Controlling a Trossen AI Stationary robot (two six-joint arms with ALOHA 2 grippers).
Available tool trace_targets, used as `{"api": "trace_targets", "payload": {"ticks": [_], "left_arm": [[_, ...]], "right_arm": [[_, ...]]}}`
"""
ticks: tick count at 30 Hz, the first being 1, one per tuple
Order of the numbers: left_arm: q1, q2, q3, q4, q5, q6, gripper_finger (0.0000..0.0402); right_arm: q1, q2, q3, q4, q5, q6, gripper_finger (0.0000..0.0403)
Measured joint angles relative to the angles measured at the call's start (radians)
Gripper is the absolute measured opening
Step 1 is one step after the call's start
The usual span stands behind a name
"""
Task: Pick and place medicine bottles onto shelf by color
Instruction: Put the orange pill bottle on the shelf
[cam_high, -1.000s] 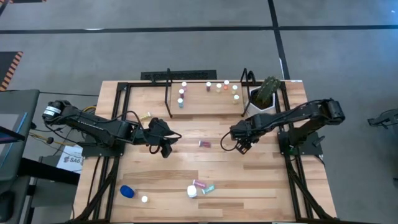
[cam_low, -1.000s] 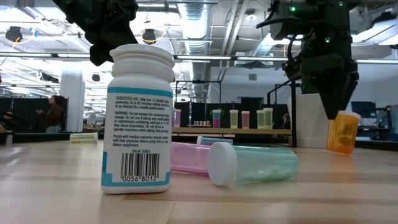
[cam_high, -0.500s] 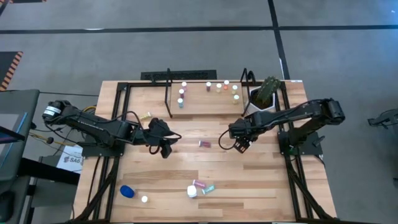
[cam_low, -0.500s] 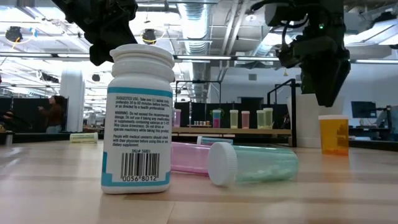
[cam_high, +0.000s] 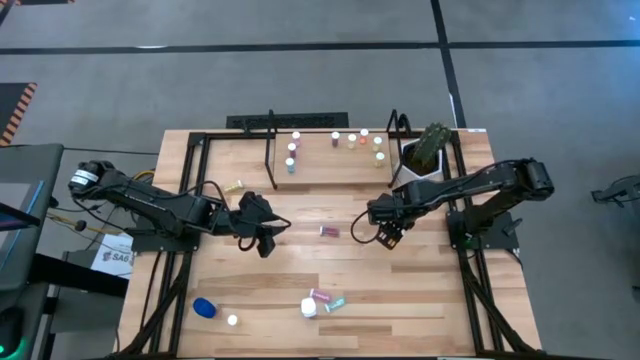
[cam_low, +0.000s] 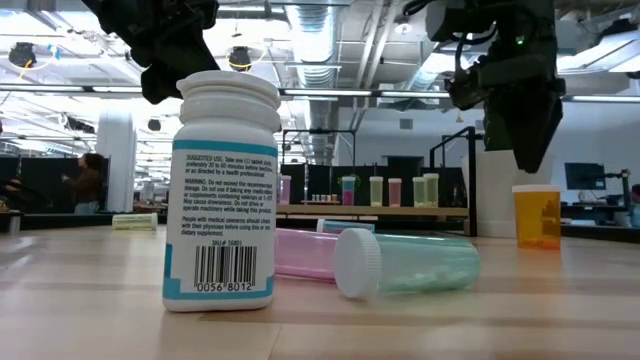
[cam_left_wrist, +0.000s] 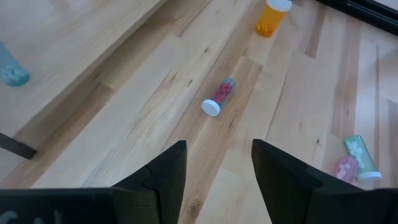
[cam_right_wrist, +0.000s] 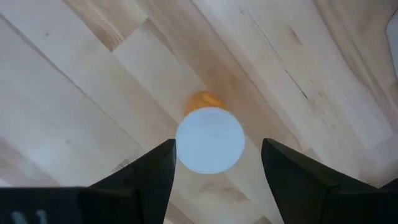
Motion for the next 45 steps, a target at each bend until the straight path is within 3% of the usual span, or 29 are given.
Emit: {"api": "trace_targets", "payload": {"ticks": [27, 31, 38, 45], "left_arm": [[0.000, 0.000, 0.000, 0.003, -0.008, -0.018, 0.0168], [0.000, 0.000, 0.000, 0.003, -0.008, -0.017, 0.0168], [0.000, 0.000, 0.000, 0.003, -0.009, -0.026, 0.0168], [0.000, 0.000, 0.000, 0.002, -0.029, -0.028, 0.0168]], "right_arm": [[-0.005, 0.003, -0.087, 0.074, -0.025, -0.072, 0.0261], [0.003, 0.003, -0.087, 0.068, -0.004, -0.291, 0.0261], [0.041, 0.003, -0.086, 0.025, 0.143, -0.749, 0.0261], [0.035, 0.003, -0.120, 0.125, 0.160, -1.015, 0.0261]]}}
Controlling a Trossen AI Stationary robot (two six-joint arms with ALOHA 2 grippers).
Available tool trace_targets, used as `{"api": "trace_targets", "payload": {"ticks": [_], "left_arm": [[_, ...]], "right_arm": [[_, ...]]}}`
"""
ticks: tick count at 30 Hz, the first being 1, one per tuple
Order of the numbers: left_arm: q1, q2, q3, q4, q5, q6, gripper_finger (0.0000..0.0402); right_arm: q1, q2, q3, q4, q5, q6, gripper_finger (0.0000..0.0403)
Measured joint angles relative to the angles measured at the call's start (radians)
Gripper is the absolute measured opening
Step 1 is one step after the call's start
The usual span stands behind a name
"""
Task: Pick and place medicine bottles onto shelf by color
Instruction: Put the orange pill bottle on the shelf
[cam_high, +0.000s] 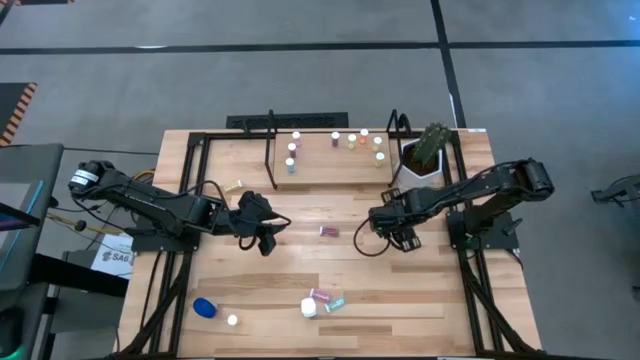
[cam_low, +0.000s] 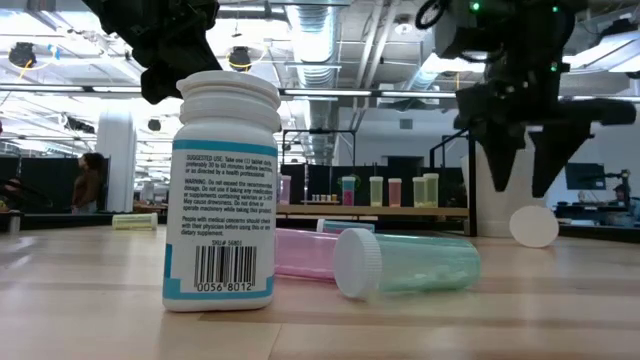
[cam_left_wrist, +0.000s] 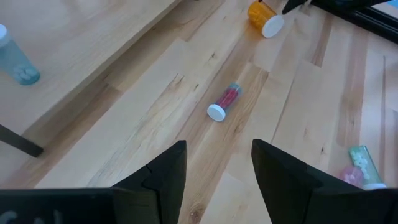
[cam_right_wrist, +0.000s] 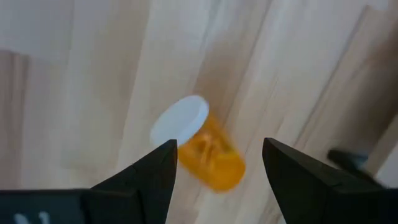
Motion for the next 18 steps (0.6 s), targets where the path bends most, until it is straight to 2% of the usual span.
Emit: {"api": "trace_targets", "payload": {"ticks": [11, 18], "left_arm": [[0.000, 0.000, 0.000, 0.003, -0.012, -0.005, 0.0168], [0.000, 0.000, 0.000, 0.004, -0.017, -0.028, 0.0168]], "right_arm": [[0.000, -0.001, -0.066, 0.008, -0.045, -0.086, 0.0261], [-0.004, -0.001, -0.158, 0.119, -0.056, -0.113, 0.0261]]}}
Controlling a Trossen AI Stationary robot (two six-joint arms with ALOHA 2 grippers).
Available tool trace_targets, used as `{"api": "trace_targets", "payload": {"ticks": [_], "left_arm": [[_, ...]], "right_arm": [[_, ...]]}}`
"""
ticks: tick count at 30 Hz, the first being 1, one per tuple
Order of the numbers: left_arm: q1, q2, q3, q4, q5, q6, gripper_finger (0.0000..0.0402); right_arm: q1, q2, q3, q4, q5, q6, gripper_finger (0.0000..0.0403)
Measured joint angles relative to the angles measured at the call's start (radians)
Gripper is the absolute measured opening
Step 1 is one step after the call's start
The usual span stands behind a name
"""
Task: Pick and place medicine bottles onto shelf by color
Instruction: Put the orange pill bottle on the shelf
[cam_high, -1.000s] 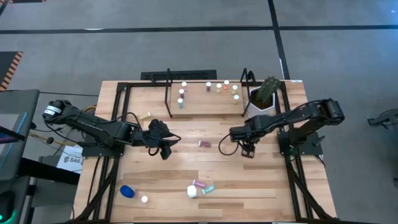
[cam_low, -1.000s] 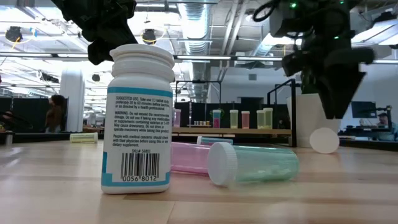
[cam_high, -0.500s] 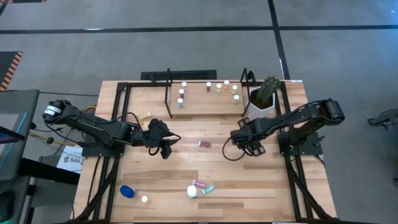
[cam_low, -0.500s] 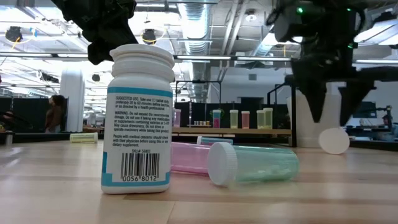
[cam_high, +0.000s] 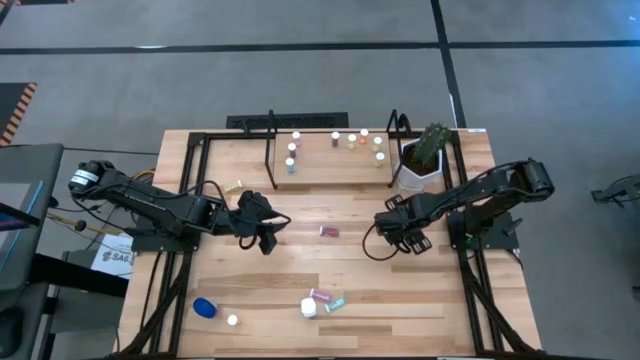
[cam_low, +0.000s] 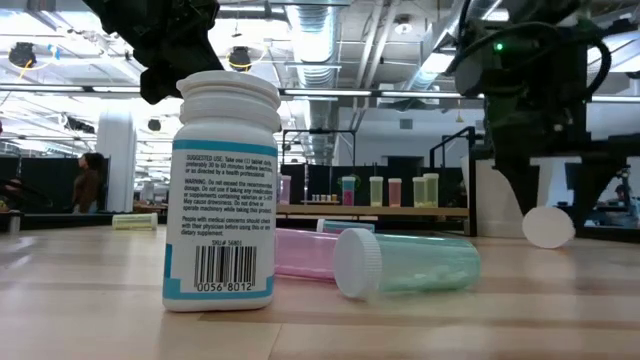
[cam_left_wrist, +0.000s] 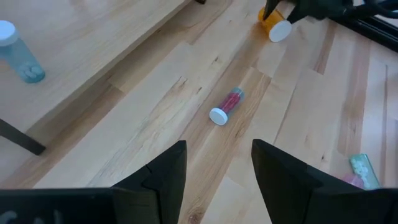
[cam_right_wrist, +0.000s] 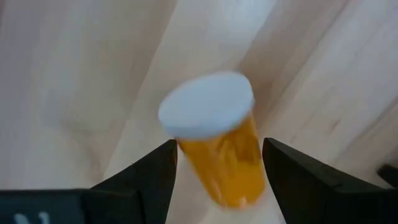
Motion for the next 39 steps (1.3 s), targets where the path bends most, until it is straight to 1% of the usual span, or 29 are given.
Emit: {"api": "trace_targets", "payload": {"ticks": [4, 7, 13, 16, 18, 22, 29, 33, 37, 39], "left_arm": [[0.001, 0.000, 0.000, 0.000, -0.008, 0.000, 0.0168], [0.000, 0.000, 0.000, 0.000, -0.012, 0.000, 0.0168], [0.000, 0.000, 0.000, 0.000, -0.015, 0.000, 0.0168], [0.000, 0.000, 0.000, 0.000, -0.015, 0.008, 0.0168], [0.000, 0.000, 0.000, 0.000, -0.016, 0.009, 0.0168], [0.000, 0.000, 0.000, 0.001, -0.048, 0.032, 0.0168], [0.001, 0.000, 0.000, 0.012, -0.097, 0.070, 0.0168], [0.001, 0.000, 0.000, 0.084, -0.100, 0.156, 0.0168], [0.001, 0.000, 0.000, 0.210, -0.102, 0.313, 0.0168], [0.002, 0.000, 0.000, 0.285, -0.119, 0.380, 0.0171]], "right_arm": [[-0.017, 0.000, -0.020, 0.038, 0.001, 0.048, 0.0259], [-0.030, 0.000, -0.022, 0.058, -0.001, 0.091, 0.0250], [-0.053, -0.001, -0.020, 0.091, -0.066, 0.184, 0.0205], [-0.055, -0.001, -0.020, 0.116, -0.073, 0.230, 0.0184], [-0.055, -0.001, -0.018, 0.131, -0.074, 0.259, 0.0177], [-0.055, 0.001, 0.025, 0.137, -0.083, 0.300, 0.0180], [-0.065, -0.008, 0.151, 0.219, -0.082, 0.292, 0.0188], [-0.087, -0.008, 0.214, 0.377, -0.080, 0.291, 0.0187], [-0.121, -0.008, 0.266, 0.548, -0.079, 0.281, 0.0193], [-0.138, -0.008, 0.289, 0.616, -0.079, 0.281, 0.0195]]}}
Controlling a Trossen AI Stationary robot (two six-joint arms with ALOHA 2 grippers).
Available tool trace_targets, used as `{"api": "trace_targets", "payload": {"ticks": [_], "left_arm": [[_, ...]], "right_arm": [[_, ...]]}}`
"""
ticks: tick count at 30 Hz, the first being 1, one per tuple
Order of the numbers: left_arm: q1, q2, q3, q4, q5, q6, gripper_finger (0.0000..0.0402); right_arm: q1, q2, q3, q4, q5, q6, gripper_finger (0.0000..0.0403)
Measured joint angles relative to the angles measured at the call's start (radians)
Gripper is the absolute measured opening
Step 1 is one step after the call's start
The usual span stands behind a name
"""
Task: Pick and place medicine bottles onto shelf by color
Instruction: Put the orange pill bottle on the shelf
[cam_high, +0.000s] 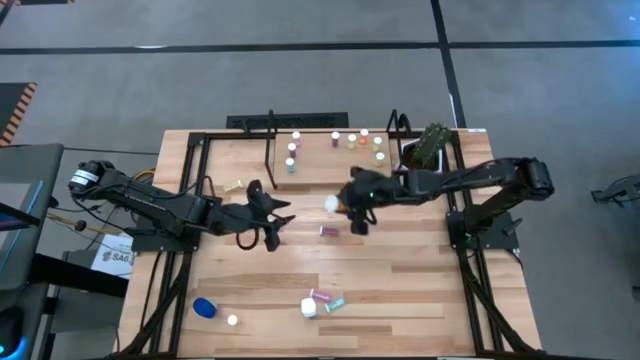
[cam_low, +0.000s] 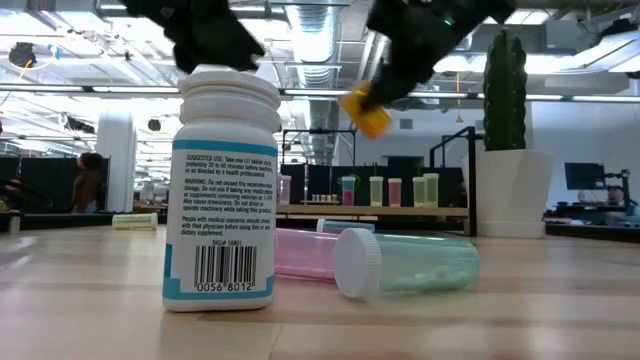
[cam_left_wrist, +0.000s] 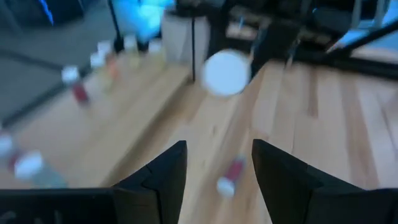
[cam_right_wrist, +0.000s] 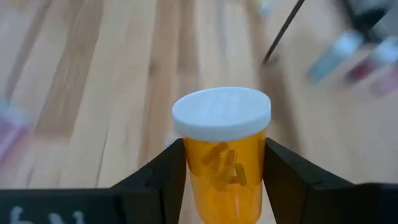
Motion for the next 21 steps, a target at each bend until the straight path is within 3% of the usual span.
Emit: {"api": "trace_targets", "payload": {"ticks": [9, 15, 21], "left_arm": [[0.040, 0.000, 0.000, 0.202, 0.004, 0.181, 0.0237], [0.102, 0.000, 0.000, 0.255, 0.142, 0.226, 0.0292], [0.152, 0.000, 0.000, 0.298, 0.181, 0.246, 0.0303]], "right_arm": [[-0.036, 0.000, 0.058, 0.083, 0.000, -0.017, 0.0195], [-0.025, 0.000, 0.059, 0.125, 0.000, -0.001, 0.0198], [-0.024, 0.002, 0.059, 0.199, 0.000, 0.033, 0.0198]]}}
